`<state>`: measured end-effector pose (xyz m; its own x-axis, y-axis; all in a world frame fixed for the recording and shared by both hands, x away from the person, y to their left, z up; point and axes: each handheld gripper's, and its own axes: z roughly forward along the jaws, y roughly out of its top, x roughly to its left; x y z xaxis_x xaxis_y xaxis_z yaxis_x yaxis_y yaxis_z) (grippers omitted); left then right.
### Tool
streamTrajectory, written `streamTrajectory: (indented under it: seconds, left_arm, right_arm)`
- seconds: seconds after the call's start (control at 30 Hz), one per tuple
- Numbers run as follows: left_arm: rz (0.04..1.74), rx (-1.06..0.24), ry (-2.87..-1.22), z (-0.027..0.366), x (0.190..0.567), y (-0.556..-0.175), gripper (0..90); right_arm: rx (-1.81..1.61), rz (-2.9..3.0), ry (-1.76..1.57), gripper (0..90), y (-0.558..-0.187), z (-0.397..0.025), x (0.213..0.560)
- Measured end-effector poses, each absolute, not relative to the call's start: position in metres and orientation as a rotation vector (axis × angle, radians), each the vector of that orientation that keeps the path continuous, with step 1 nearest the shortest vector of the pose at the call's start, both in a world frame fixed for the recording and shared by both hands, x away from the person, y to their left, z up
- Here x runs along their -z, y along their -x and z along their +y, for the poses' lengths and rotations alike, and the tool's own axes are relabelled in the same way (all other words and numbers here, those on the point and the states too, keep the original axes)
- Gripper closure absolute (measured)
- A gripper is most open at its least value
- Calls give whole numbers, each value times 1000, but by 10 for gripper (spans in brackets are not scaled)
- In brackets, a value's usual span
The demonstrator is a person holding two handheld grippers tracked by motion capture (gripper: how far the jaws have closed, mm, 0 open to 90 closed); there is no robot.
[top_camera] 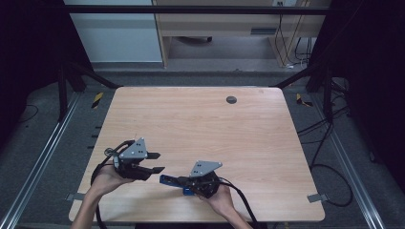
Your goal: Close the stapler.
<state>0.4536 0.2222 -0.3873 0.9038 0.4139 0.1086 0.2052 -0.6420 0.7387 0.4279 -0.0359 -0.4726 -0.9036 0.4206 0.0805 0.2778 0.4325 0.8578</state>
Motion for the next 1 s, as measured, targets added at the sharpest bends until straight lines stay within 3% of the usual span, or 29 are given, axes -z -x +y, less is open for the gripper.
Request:
streamTrajectory:
  seconds: [0.37, 1.0]
  left_arm:
    - [670, -486, -2151, 241, 406, -449, 469]
    - [801, -495, -2086, 245, 441, -437, 478]
  right_arm:
    - [-1476, 2524, -632, 900, -428, -42, 469]
    - [-1504, 2507, -626, 900, -424, -53, 464]
